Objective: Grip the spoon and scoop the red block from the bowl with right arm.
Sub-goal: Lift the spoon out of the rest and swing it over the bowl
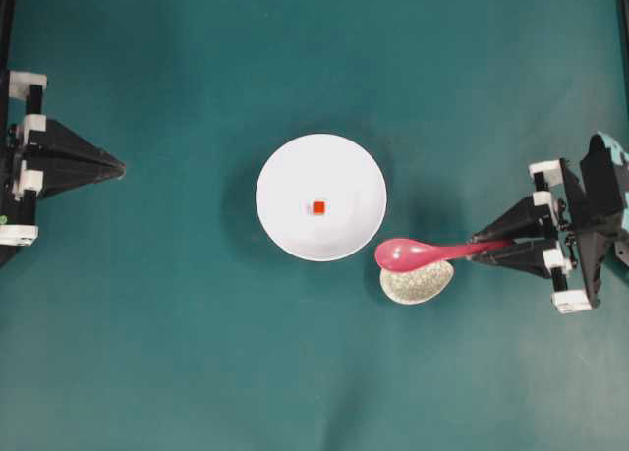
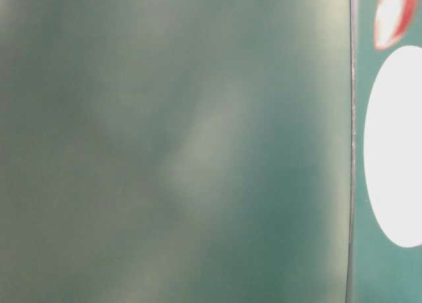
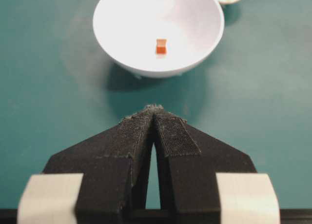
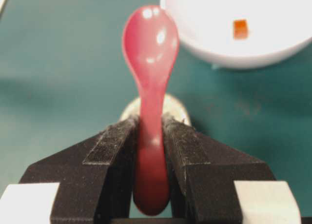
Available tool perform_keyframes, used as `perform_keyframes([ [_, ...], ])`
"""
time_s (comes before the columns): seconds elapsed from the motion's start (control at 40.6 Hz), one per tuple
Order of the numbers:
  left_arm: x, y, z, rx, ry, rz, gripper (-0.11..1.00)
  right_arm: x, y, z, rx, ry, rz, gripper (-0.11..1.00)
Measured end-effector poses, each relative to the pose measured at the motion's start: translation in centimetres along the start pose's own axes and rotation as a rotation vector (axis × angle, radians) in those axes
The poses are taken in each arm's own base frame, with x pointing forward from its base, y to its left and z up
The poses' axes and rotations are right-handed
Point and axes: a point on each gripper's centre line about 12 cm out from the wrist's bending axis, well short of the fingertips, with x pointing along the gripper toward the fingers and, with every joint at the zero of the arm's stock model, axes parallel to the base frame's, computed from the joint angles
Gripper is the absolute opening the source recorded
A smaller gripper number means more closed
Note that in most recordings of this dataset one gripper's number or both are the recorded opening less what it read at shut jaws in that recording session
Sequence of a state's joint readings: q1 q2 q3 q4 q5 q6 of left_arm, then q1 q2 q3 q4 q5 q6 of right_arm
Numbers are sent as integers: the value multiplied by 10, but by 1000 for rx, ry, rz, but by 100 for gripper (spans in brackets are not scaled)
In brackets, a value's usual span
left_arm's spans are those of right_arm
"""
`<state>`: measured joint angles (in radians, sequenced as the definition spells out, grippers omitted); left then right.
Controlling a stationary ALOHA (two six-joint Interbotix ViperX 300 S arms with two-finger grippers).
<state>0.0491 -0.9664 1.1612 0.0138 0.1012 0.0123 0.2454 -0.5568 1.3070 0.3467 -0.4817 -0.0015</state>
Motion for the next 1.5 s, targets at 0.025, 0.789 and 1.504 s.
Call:
perform_keyframes([
  [0.025,0,0,0,-2,0,0,0,0,-1,4,9,-2,-5,24],
  [0.789,0,0,0,-3,0,0,0,5,-16,81,51,120,-93,24],
  [1.504,-1,0,-1,2,9,0,0,44,-35,118,129,434,-166,24],
])
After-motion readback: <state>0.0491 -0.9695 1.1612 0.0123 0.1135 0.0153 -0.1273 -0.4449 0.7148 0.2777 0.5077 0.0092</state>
